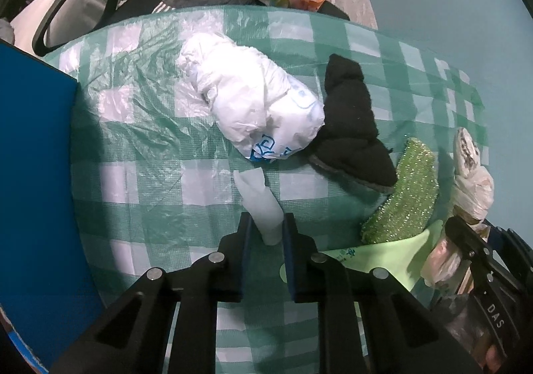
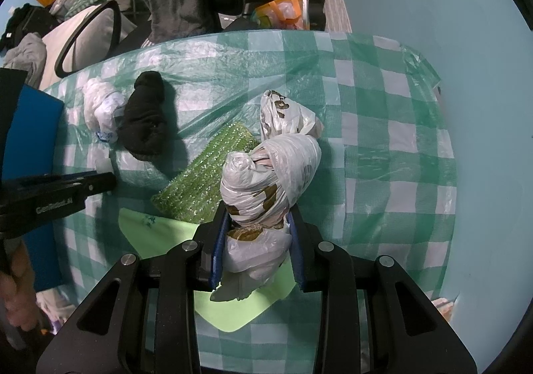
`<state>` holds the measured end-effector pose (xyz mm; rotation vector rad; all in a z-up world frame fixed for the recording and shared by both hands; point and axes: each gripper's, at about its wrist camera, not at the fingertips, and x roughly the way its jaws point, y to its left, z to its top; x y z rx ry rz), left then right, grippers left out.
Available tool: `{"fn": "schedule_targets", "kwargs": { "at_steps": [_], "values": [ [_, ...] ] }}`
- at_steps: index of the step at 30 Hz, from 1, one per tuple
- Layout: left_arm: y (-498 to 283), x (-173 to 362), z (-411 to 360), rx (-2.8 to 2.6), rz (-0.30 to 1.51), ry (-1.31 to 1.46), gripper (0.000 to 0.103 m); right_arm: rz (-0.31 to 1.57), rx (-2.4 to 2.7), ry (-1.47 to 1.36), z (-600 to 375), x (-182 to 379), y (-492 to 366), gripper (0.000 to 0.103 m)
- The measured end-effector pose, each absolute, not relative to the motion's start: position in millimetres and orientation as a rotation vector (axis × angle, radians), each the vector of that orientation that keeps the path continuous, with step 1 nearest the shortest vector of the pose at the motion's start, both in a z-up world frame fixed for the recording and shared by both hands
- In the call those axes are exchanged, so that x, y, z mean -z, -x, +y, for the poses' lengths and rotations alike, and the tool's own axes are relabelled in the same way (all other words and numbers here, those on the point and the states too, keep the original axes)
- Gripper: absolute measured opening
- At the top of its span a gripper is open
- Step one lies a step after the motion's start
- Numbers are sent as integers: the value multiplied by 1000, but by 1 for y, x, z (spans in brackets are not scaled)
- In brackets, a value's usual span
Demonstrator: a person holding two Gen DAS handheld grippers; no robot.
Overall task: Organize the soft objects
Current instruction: 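Lower the left gripper onto the small white plastic bottle and close it while the right holds the bags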
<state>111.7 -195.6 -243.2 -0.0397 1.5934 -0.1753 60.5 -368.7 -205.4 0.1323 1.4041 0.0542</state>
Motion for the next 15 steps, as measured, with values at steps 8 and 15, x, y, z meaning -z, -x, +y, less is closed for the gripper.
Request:
{"fn": "schedule_targets", "kwargs": {
  "at_steps": [8, 15],
  "values": [
    [-98, 221, -196, 192, 1555, 8, 16, 1390, -65, -124, -364, 198, -58, 31],
    [-83, 198, -197, 198, 1507, -57, 16, 1374, -79, -121, -357, 186, -54, 31]
  ]
}}
